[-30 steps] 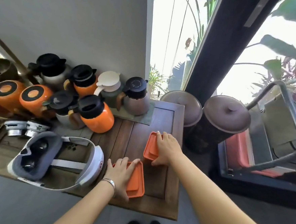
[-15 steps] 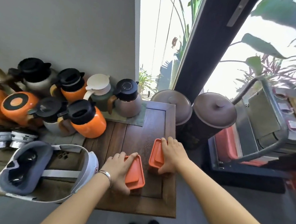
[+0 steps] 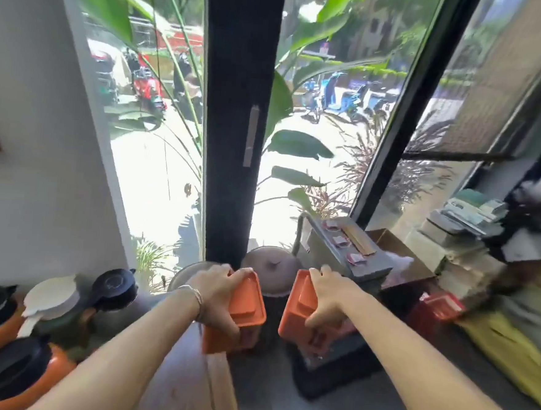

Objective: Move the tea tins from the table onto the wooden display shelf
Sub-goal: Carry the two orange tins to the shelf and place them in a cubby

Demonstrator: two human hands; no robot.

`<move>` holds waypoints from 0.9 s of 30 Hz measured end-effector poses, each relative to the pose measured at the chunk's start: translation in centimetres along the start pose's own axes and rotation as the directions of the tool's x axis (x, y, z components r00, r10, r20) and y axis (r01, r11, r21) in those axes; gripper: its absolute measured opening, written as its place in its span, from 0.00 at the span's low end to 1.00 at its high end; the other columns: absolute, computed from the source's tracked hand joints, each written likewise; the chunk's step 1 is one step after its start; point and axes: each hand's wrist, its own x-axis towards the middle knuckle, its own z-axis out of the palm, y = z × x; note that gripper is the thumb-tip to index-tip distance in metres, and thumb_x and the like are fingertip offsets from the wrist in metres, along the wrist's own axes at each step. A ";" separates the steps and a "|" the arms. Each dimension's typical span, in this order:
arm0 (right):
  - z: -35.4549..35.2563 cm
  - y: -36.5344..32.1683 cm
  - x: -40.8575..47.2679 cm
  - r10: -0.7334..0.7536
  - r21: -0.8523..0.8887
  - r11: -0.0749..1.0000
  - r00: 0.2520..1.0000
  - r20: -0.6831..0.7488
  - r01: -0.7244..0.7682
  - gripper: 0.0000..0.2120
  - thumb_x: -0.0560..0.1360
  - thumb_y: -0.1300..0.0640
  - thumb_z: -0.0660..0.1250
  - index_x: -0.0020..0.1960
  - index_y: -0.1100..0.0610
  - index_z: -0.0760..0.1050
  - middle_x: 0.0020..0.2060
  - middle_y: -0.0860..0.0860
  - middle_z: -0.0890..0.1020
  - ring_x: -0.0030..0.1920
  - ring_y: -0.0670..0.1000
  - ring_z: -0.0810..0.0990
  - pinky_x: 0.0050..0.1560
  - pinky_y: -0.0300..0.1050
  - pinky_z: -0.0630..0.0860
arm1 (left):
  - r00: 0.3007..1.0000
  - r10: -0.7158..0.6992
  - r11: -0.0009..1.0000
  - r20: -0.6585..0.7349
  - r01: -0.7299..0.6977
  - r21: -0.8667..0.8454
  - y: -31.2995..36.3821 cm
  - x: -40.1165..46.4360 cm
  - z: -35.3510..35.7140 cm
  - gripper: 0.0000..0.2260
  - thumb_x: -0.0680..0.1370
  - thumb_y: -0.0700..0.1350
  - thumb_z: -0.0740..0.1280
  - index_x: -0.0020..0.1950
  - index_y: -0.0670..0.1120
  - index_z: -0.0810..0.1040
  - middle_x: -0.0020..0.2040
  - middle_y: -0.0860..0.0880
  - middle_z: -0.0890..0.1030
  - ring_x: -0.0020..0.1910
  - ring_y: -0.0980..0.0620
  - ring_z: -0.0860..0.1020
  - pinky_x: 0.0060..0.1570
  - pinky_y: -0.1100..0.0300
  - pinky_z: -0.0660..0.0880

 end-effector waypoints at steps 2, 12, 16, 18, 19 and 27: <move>-2.7 3.3 -2.7 0.061 0.043 0.997 0.998 -0.024 -0.060 0.52 0.54 0.32 0.74 0.70 0.53 0.58 0.63 0.54 0.70 0.61 0.58 0.74 0.57 0.55 0.76 | 0.996 0.086 0.996 -0.025 -0.085 0.028 2.9 2.3 -3.9 0.51 0.53 0.73 0.68 0.71 0.62 0.51 0.58 0.50 0.71 0.57 0.47 0.72 0.55 0.50 0.75; -10.0 19.3 -21.2 0.436 0.203 0.891 0.888 -0.143 -0.405 0.47 0.58 0.36 0.77 0.68 0.54 0.62 0.60 0.53 0.70 0.60 0.56 0.74 0.54 0.47 0.76 | 0.870 0.484 0.871 -0.095 -0.469 0.146 23.5 11.0 -15.6 0.46 0.55 0.65 0.76 0.70 0.58 0.64 0.50 0.51 0.70 0.48 0.49 0.74 0.47 0.61 0.70; -10.2 25.3 -30.2 0.586 0.239 0.804 0.792 -0.170 -0.544 0.52 0.55 0.31 0.75 0.70 0.53 0.61 0.61 0.52 0.69 0.60 0.56 0.73 0.53 0.50 0.76 | 0.788 0.615 0.784 -0.037 -0.605 0.140 34.3 12.1 -17.1 0.49 0.56 0.66 0.77 0.72 0.57 0.60 0.58 0.47 0.72 0.53 0.47 0.74 0.54 0.54 0.75; -9.9 28.3 -34.8 0.652 0.260 0.754 0.737 -0.180 -0.604 0.54 0.52 0.29 0.74 0.70 0.51 0.61 0.58 0.51 0.69 0.57 0.55 0.74 0.48 0.48 0.77 | 0.747 0.664 0.742 -0.024 -0.656 0.138 39.9 12.1 -17.4 0.48 0.56 0.66 0.77 0.72 0.56 0.61 0.58 0.47 0.73 0.53 0.46 0.75 0.54 0.55 0.75; -9.7 29.8 -37.2 0.683 0.265 0.726 0.708 -0.178 -0.634 0.54 0.51 0.29 0.73 0.70 0.51 0.61 0.58 0.51 0.68 0.56 0.55 0.74 0.50 0.50 0.77 | 0.726 0.688 0.720 -0.019 -0.679 0.141 42.9 12.1 -17.5 0.48 0.56 0.65 0.77 0.72 0.56 0.62 0.57 0.48 0.73 0.53 0.47 0.75 0.54 0.57 0.74; -7.1 42.2 -54.6 0.821 0.288 0.570 0.547 -0.165 -0.769 0.49 0.50 0.30 0.72 0.65 0.50 0.66 0.54 0.50 0.71 0.51 0.52 0.76 0.50 0.52 0.80 | 0.589 0.808 0.578 0.025 -0.799 0.166 66.7 10.7 -17.7 0.47 0.56 0.65 0.76 0.71 0.55 0.63 0.56 0.50 0.74 0.53 0.48 0.75 0.54 0.53 0.76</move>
